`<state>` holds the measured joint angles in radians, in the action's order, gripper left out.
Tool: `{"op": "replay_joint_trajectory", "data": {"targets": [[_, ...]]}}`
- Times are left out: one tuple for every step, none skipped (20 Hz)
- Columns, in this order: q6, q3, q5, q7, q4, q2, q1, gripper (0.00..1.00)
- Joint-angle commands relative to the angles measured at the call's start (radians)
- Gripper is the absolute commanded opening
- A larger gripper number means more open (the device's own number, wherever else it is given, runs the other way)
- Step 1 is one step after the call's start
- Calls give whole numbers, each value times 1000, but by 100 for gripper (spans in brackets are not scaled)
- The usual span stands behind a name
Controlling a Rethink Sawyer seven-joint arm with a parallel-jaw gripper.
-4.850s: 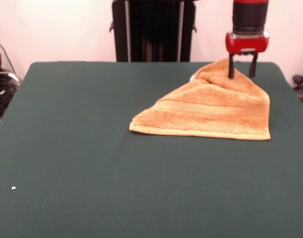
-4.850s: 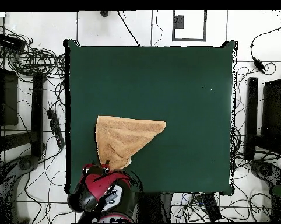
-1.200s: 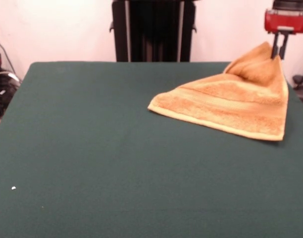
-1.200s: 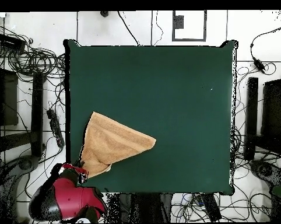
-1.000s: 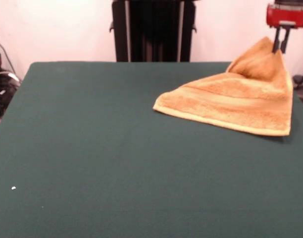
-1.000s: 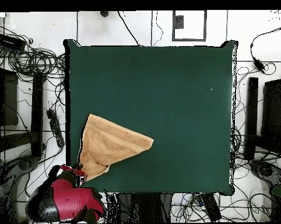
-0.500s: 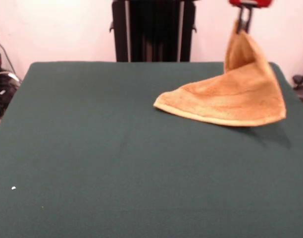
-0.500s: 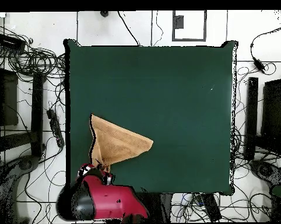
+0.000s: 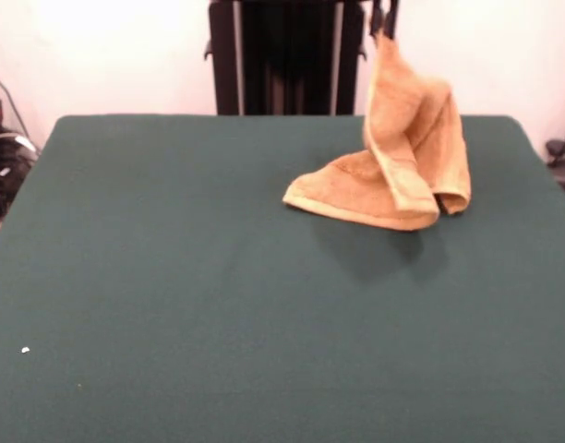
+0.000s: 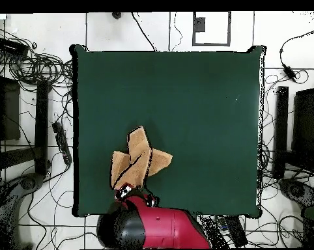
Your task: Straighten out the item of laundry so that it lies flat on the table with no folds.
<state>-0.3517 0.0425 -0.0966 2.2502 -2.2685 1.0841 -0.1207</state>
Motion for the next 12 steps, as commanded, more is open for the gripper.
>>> {"op": "replay_joint_trajectory", "data": {"targets": [[-118, 187, -84, -178, -54, 14, -17, 0], [-135, 186, -91, -174, -47, 24, -15, 0], [-152, 186, -98, -170, -41, 34, -12, 0], [-155, 186, -103, -163, -39, 37, -10, 0], [-158, 186, -109, -155, -37, 40, -9, 0], [-162, 187, -114, -148, -36, 42, -7, 0], [-165, 187, -120, -141, -34, 45, -5, 0], [-176, 183, -120, -132, -33, 52, 0, 0], [-187, 180, -120, -124, -32, 59, 4, 0], [-213, 179, -115, -122, -34, 80, 7, 0], [-245, 178, -110, -130, -33, 105, 6, 0], [-282, 181, -103, -145, -32, 132, -1, 0]]}}
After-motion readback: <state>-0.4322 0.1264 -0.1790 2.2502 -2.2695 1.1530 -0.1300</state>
